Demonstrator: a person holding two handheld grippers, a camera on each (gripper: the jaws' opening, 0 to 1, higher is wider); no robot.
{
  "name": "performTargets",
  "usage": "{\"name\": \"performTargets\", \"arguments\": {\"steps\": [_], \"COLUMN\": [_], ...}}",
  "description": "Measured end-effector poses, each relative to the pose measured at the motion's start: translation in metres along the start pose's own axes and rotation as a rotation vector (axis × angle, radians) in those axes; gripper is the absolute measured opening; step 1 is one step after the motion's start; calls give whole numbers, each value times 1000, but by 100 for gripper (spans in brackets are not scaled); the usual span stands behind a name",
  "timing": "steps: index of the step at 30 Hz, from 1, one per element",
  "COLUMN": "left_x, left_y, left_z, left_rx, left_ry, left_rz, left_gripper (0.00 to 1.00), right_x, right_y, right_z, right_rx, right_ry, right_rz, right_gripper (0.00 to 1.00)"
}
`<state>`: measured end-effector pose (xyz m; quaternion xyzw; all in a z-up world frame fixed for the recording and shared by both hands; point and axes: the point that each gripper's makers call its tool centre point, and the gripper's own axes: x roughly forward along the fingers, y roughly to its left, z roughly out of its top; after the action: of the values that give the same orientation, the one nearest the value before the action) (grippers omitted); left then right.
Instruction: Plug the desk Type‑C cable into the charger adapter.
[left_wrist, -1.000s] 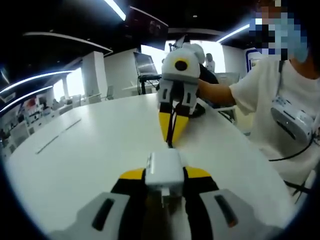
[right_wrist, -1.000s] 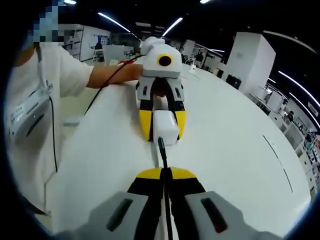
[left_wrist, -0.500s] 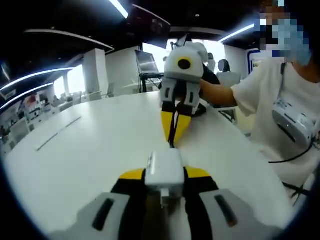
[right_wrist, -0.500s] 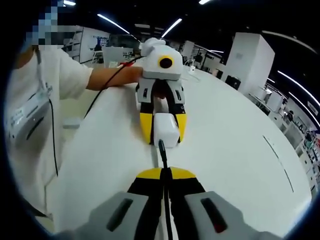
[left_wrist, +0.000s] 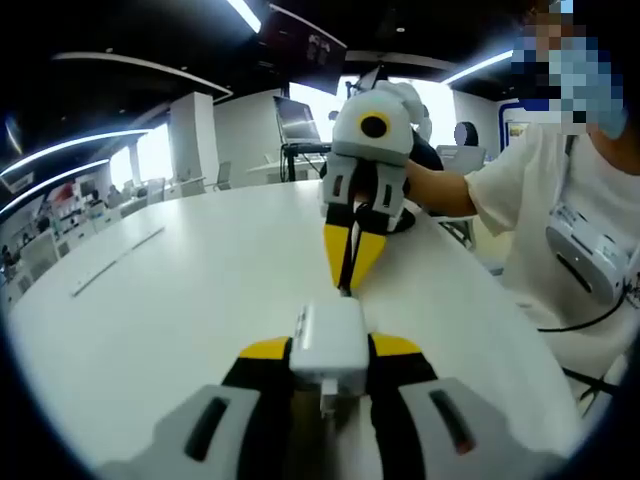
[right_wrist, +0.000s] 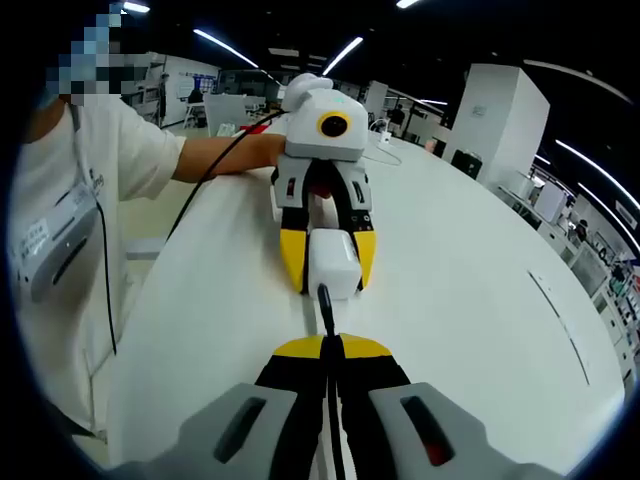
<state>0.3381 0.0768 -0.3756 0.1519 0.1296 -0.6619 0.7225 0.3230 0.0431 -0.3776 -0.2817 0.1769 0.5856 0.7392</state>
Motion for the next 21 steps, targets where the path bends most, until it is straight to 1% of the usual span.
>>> {"name": "performTargets", "arguments": {"steps": [9, 21], "left_x": [0, 1], "left_y": [1, 2], "left_z": [0, 0], "left_rx": [-10, -18], "left_ry": [6, 12], "left_rz": [2, 5], "left_gripper": [28, 28], "right_x": [6, 8], "right_y": [2, 4], "right_z": [4, 3], "right_rx": [9, -1], "right_ry": [-7, 19], "right_rz": [11, 4], "right_gripper": [2, 2]}}
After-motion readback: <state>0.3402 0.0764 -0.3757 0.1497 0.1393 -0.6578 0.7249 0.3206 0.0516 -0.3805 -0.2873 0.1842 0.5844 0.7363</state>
